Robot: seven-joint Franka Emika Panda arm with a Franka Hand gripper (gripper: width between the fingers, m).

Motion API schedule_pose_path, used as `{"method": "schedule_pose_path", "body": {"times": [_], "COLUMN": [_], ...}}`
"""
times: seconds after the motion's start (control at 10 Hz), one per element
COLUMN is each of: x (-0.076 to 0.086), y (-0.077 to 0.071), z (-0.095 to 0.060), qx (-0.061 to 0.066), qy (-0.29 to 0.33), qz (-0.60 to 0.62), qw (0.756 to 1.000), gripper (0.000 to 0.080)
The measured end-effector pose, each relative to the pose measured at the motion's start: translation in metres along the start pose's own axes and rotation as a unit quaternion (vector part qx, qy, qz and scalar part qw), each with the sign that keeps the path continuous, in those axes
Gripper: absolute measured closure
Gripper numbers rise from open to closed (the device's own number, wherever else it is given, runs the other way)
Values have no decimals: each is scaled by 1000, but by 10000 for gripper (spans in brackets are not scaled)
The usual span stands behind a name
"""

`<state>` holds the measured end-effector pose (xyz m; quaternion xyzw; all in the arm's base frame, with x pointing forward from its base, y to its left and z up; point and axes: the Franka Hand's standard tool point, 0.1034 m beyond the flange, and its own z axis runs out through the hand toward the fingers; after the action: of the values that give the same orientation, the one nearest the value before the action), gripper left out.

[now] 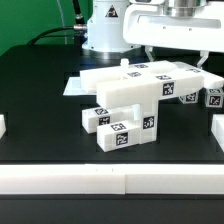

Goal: Assemble chair

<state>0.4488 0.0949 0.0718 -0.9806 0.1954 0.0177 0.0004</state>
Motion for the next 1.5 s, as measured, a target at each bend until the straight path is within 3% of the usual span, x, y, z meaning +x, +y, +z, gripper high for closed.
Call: {"method": "schedule_pose_path", "body": {"times": [0.5, 1.1, 1.5], "x": [0, 58, 88], "y": [0, 1, 2], "z": [1, 0, 0], "qx": [-1, 0, -1], "qy": [0, 23, 38], "qz": [-4, -52, -70], "qw": [1000, 998, 997], "gripper": [151, 151, 151]}}
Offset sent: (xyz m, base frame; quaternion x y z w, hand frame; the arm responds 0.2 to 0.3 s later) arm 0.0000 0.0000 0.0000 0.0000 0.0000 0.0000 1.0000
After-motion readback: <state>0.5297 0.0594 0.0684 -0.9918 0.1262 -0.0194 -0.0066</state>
